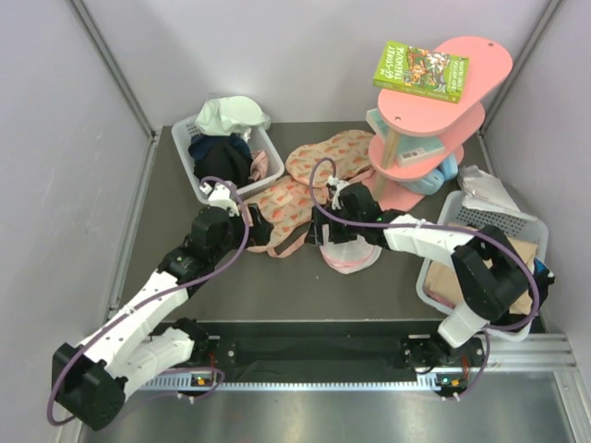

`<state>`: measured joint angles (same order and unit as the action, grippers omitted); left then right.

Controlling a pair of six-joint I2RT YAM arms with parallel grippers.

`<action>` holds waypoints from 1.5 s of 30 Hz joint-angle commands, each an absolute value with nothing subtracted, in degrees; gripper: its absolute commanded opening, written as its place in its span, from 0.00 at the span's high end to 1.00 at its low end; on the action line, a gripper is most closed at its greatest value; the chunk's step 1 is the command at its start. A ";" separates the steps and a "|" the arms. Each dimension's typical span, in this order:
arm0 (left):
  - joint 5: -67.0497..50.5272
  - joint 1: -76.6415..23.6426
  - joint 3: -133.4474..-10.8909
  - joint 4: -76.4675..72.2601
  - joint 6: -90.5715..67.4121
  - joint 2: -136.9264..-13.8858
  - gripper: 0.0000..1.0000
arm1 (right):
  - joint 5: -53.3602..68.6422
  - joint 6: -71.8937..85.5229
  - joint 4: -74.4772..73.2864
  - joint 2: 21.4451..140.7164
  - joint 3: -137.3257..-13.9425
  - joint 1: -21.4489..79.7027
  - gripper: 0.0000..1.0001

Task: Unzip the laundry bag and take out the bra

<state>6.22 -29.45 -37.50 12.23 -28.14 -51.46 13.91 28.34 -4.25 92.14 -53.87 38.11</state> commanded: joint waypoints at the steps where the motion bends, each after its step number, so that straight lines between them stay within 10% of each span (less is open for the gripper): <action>1: 4.48 -27.43 -39.46 11.60 -27.33 -51.06 0.01 | 14.77 26.72 -2.81 89.40 -54.40 37.71 0.12; 24: 4.48 -11.25 -45.35 21.27 -23.65 -44.30 0.01 | -3.69 19.95 -14.23 46.43 -38.41 21.19 0.02; 45: 4.57 -11.25 -48.43 24.52 -22.85 -43.50 0.01 | -1.50 19.51 -16.26 42.80 -38.76 17.84 0.00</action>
